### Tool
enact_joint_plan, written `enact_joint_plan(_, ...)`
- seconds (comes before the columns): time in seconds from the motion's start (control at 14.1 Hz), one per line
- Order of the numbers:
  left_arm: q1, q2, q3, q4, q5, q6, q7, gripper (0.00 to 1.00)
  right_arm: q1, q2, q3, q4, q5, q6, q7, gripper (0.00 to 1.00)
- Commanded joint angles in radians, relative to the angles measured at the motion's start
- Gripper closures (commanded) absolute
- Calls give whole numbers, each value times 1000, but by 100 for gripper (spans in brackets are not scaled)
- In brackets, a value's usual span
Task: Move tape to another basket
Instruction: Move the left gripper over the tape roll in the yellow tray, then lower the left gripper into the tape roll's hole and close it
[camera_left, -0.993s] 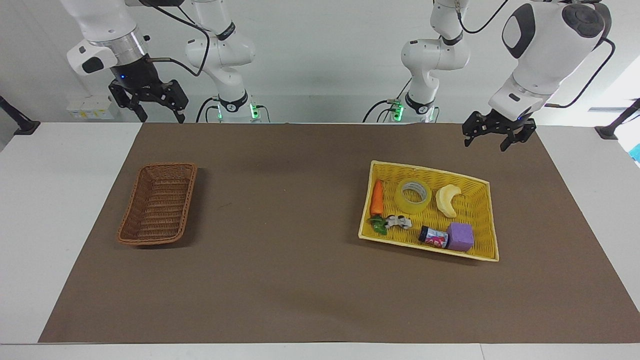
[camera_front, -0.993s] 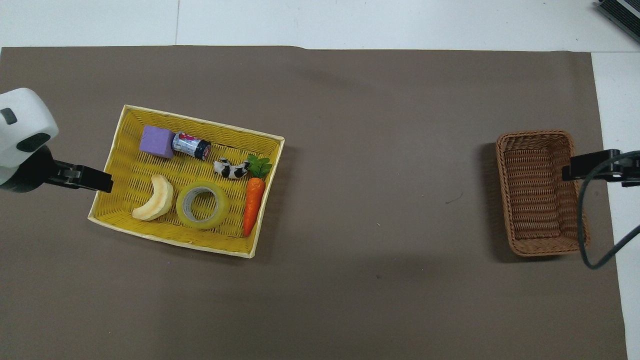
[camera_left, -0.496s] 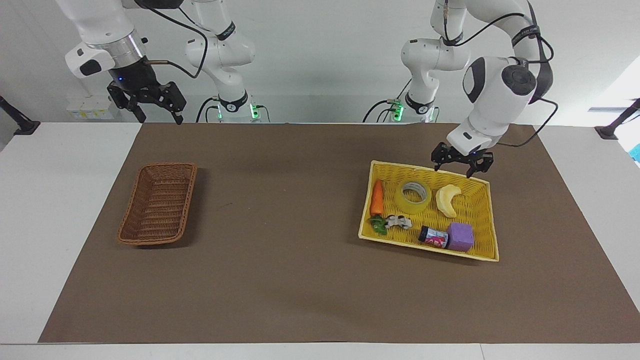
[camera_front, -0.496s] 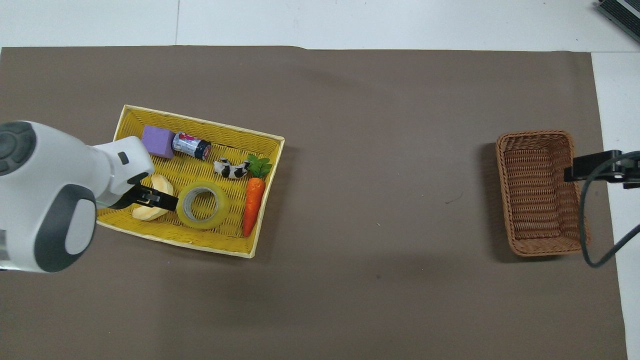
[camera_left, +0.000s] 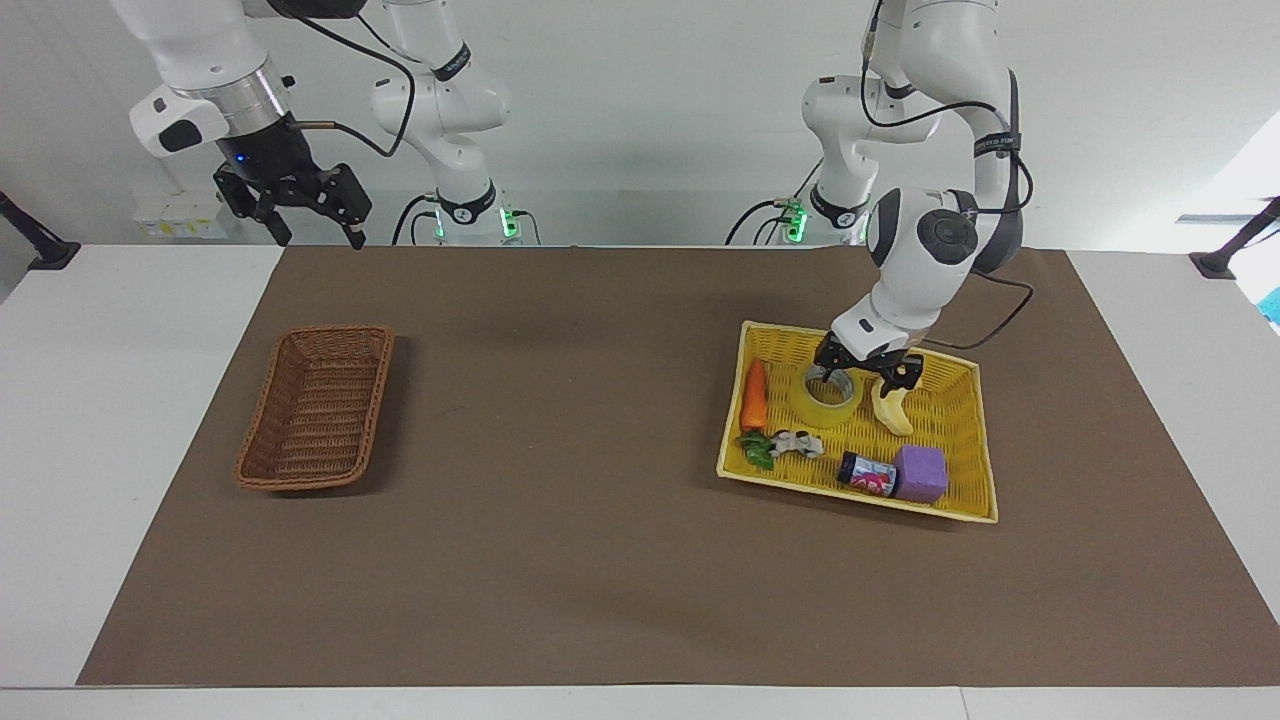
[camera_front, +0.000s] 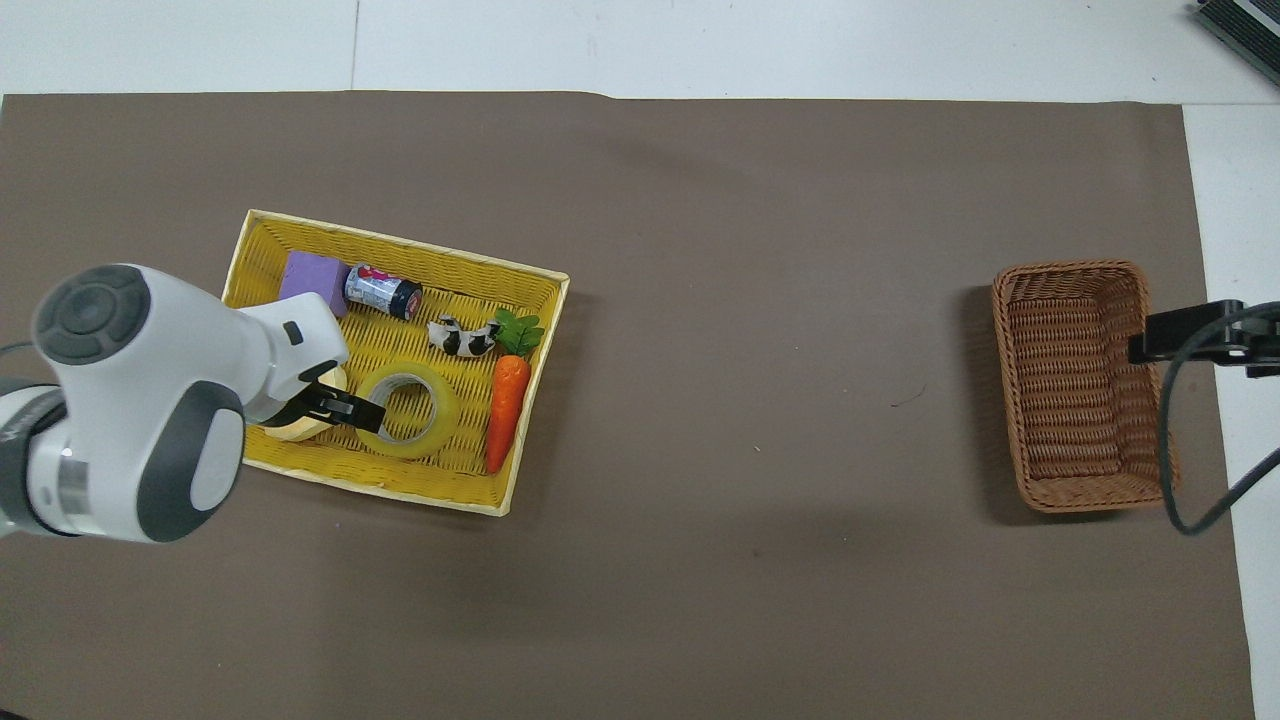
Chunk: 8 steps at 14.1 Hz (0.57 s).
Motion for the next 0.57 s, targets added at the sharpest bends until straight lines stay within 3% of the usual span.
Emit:
enact_joint_plan(0.0, -6, -4, 11, -36, -12, 74, 17, 0, -9, -20, 4, -22, -3, 5, 11, 0)
enact_joint_plan(0.5, 5, -11, 11, -82, -12, 134, 7, 0, -8, -18, 4, -22, -2, 8, 8, 0)
